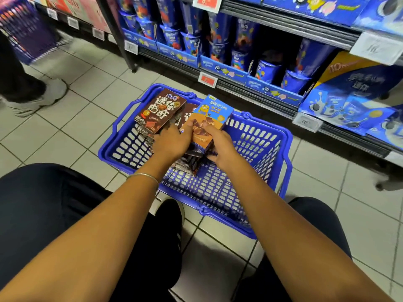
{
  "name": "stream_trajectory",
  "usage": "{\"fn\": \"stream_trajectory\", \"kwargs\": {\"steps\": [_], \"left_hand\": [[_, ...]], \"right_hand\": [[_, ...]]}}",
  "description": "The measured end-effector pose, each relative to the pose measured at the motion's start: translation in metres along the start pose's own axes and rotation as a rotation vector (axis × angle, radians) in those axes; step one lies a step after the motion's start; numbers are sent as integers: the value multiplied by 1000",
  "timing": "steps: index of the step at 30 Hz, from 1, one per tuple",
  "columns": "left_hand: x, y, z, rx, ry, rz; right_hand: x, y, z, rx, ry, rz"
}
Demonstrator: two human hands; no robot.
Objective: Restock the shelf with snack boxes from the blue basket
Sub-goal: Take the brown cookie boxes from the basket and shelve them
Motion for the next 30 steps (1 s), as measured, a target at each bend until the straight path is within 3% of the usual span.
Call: {"fn": "stream_trajectory", "kwargs": {"steps": [5, 14, 22, 30], "left_hand": [[-8, -7, -8, 168, 1, -310], [-14, -17, -16, 132, -32, -78], [-15, -22, -19, 30, -90, 208], [-8, -12, -13, 87, -14, -126]], "right_hand": [[-9, 2, 3, 68, -56, 51], [-22, 14, 3, 133, -85, 128], [-14, 15, 5, 146, 8, 279], [-8, 3, 11, 145, 42, 242]]}}
Point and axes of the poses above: each hand's wrist, its own z-axis towards the middle knuckle, its own y-axis out of the back of the hand, x = y × z, the point moved 4 cm from there along z, towards the middle knuckle, and after that the axes turned 2 degrees about -x, right-handed, at the moved point
